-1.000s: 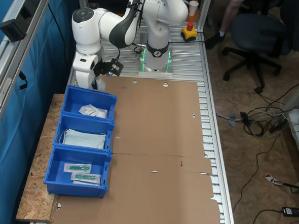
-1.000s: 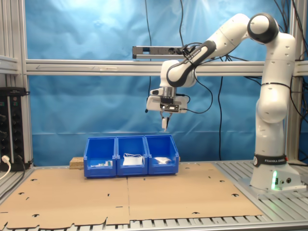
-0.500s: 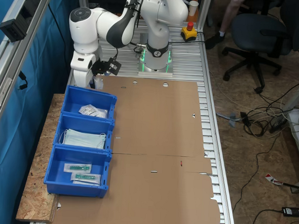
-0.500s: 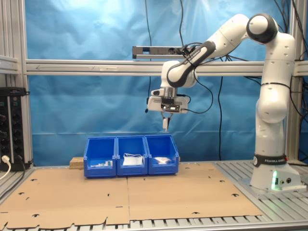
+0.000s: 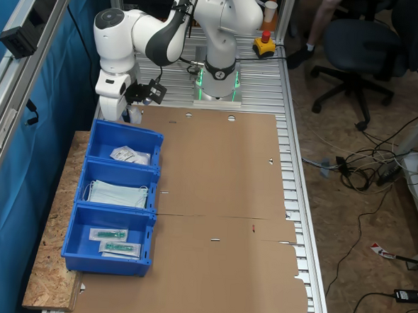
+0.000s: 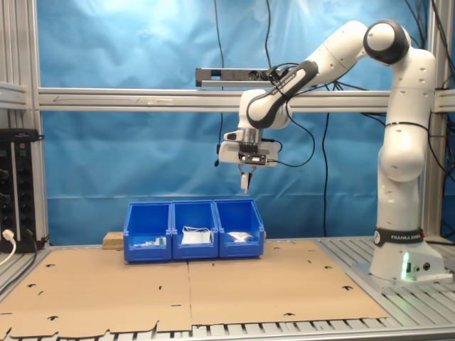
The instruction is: Pick and place sorting task of medical equipment.
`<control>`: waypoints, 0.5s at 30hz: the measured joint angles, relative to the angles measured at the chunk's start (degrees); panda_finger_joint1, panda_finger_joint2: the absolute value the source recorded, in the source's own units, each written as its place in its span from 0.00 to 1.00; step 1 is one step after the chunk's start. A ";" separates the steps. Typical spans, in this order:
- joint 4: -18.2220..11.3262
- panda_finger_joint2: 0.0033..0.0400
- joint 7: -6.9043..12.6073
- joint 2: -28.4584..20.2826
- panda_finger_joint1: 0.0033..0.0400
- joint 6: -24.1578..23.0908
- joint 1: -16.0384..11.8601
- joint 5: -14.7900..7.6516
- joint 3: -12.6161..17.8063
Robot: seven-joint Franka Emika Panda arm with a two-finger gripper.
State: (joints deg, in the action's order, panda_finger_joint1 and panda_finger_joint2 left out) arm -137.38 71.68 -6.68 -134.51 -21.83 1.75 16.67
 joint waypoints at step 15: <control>0.01 0.07 0.29 0.00 0.07 0.00 0.00 0.00 0.05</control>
State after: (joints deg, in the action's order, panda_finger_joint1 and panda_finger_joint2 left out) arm -137.37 71.97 -6.68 -134.51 -21.83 1.75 16.72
